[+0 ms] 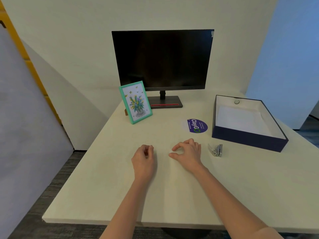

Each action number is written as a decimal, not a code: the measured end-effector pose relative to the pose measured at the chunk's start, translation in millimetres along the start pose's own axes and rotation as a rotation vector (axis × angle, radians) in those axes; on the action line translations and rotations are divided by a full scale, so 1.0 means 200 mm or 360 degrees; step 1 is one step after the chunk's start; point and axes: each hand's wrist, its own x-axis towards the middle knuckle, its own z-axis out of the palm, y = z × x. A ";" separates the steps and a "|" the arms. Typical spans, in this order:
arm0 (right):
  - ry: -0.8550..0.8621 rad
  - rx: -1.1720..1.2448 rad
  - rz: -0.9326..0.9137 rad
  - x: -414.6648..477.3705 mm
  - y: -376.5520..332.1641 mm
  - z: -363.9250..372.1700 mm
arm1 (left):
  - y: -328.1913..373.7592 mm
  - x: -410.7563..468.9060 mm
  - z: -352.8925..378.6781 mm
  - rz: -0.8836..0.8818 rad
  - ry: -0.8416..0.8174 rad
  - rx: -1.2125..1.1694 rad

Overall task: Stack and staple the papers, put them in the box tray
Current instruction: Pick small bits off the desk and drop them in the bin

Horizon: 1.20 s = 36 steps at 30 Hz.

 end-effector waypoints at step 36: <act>-0.0101 0.0408 0.0195 0.03 0.08 -0.06 | 0.04 0.00 0.16 0.0357 -0.0303 0.0581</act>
